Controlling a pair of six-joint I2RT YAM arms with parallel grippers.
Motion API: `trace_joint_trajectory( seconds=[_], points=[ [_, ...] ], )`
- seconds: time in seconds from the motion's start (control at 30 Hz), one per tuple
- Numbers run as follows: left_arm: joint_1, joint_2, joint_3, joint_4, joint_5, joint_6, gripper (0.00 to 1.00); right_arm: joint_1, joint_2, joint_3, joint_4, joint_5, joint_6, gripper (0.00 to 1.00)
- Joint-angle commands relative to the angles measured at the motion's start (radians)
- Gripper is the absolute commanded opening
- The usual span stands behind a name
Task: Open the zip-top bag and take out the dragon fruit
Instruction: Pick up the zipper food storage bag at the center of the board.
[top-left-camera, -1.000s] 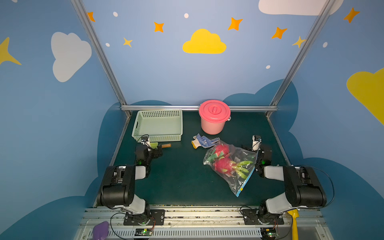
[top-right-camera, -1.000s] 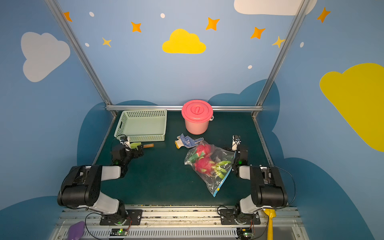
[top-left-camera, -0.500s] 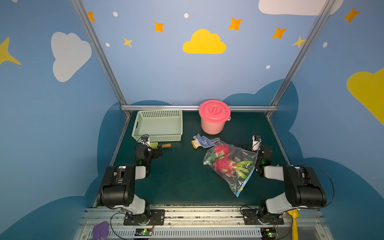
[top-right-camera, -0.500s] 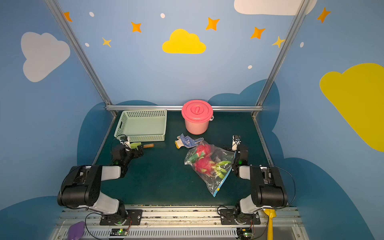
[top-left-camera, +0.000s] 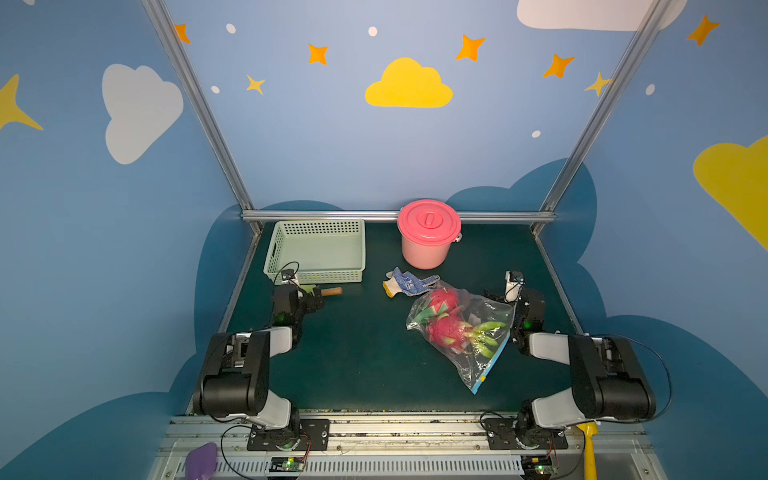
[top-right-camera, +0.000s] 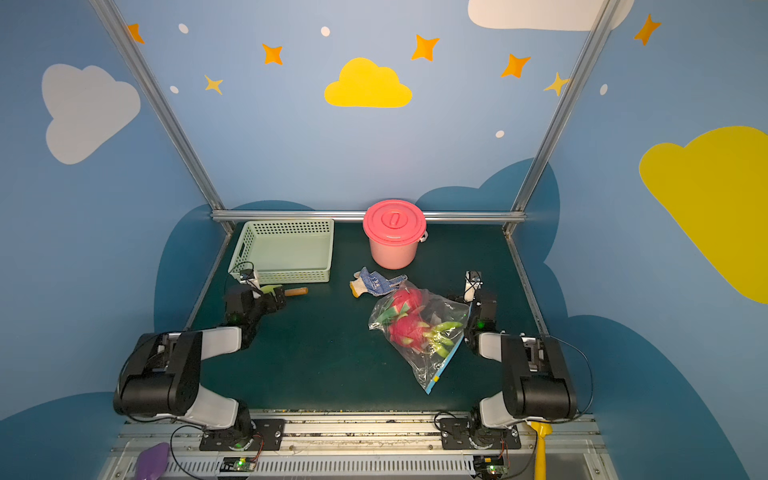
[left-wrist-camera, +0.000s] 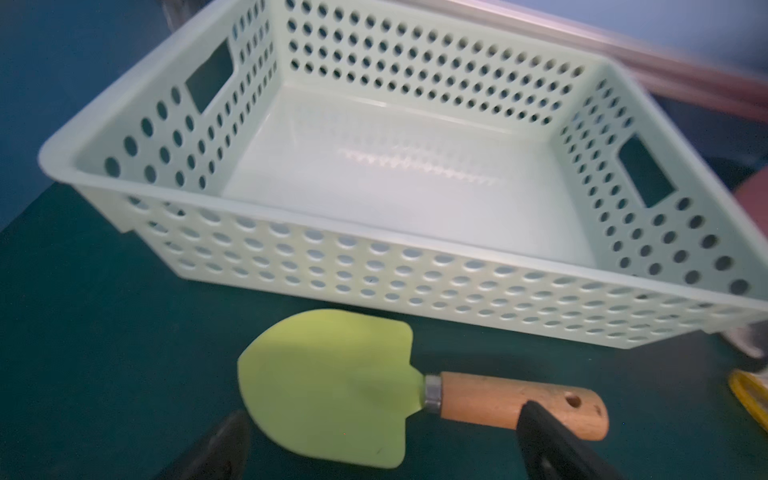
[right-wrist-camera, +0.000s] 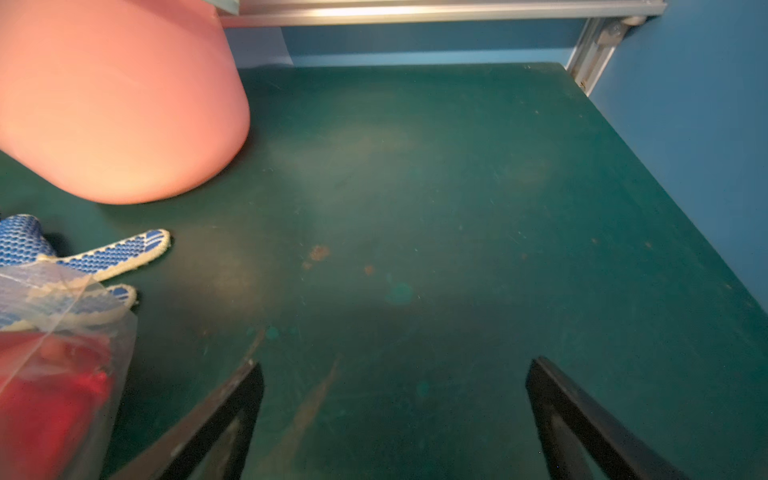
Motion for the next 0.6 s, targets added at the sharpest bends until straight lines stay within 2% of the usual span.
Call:
trace_joint_trajectory(
  seconds=[0.0,0.1,0.2,0.23,0.3,0.43,0.57],
  points=[
    [0.000,-0.090,0.141,-0.345,-0.151,-0.101,1.00,0.006,-0.145,0.072,-0.201,0.100,0.039,0.97],
    [-0.006,-0.203,0.155,-0.463,-0.145,-0.166,1.00,0.002,-0.298,0.134,-0.379,0.186,0.152,0.97],
    [-0.007,-0.293,0.189,-0.612,-0.168,-0.292,1.00,-0.026,-0.419,0.300,-0.746,0.248,0.384,0.97],
    [-0.009,-0.323,0.212,-0.677,-0.154,-0.337,1.00,-0.060,-0.445,0.366,-0.882,0.211,0.480,0.97],
    [-0.021,-0.381,0.235,-0.746,-0.095,-0.363,1.00,-0.113,-0.472,0.479,-1.070,0.032,0.514,0.97],
    [-0.127,-0.469,0.287,-0.842,-0.010,-0.379,1.00,-0.078,-0.456,0.710,-1.485,-0.076,0.551,0.97],
    [-0.253,-0.473,0.388,-1.030,0.027,-0.362,1.00,-0.086,-0.484,0.791,-1.804,-0.234,0.596,0.97]
  ],
)
